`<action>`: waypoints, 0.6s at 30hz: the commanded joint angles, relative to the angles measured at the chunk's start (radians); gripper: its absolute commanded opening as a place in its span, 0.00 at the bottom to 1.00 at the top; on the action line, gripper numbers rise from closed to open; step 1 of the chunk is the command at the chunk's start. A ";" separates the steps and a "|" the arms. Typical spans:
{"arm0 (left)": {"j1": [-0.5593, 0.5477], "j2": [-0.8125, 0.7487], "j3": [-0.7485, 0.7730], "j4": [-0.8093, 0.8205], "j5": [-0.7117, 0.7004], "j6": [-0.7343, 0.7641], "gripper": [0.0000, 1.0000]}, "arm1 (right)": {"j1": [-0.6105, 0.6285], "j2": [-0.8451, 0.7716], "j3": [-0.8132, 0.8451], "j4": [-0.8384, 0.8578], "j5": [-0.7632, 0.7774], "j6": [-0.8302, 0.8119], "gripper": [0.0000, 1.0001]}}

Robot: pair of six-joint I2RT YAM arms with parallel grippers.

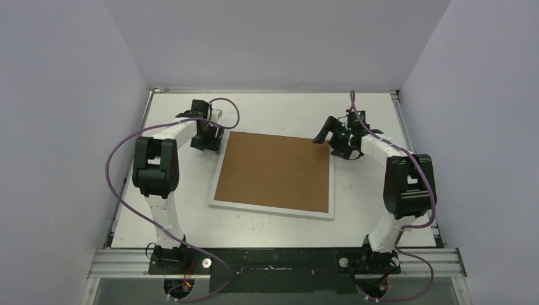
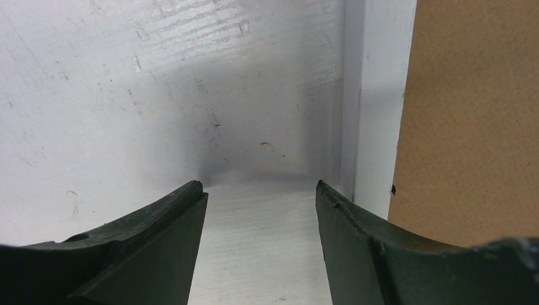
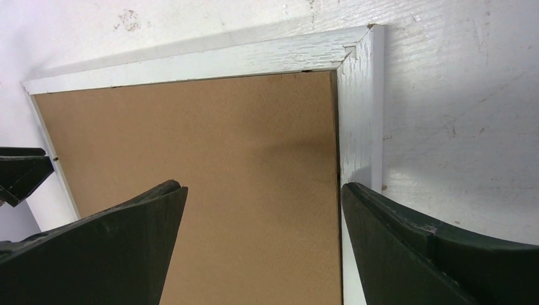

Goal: Put the photo into the frame

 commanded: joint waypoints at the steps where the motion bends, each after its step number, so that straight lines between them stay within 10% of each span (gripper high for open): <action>1: -0.001 -0.004 0.018 0.016 0.026 -0.006 0.61 | 0.013 0.011 -0.017 0.057 -0.020 0.012 0.98; 18: -0.025 0.012 0.008 0.029 0.027 -0.006 0.61 | 0.053 -0.019 -0.060 0.129 -0.103 0.087 0.98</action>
